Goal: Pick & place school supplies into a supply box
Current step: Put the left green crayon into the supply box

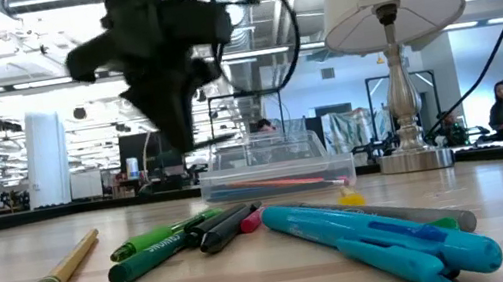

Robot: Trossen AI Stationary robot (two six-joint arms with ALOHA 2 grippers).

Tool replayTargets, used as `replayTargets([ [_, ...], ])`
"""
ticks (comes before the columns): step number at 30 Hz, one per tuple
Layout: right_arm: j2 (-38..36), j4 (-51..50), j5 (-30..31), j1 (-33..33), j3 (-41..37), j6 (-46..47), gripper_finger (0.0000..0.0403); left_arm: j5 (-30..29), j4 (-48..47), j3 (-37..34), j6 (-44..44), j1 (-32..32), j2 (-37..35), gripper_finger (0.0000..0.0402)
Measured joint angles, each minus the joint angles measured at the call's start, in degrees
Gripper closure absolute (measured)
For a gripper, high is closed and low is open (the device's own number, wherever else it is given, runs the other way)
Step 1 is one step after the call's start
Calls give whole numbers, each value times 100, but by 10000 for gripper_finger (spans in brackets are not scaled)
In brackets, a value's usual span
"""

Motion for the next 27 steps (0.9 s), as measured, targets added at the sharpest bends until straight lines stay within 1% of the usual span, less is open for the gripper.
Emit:
replayTargets([
  [4,0,0,0,0,0,0,285,-396,62,334,253,224,-15,394],
  [7,0,0,0,0,0,0,285,-448,304,395,430,547,-17,394],
  [13,0,-32,0,0,0,0,285,-267,972,395,655,1307,-17,393],
  [17,0,-77,0,0,0,0,285,166,1349,397,851,1661,-17,386],
  [20,-1,-86,0,0,0,-1,285,310,1505,412,1078,1830,116,380],
  [22,-2,-96,0,0,0,5,285,267,1325,404,1288,1892,212,377],
  [27,-5,-275,2,0,4,149,285,233,1442,417,1485,1936,418,376],
])
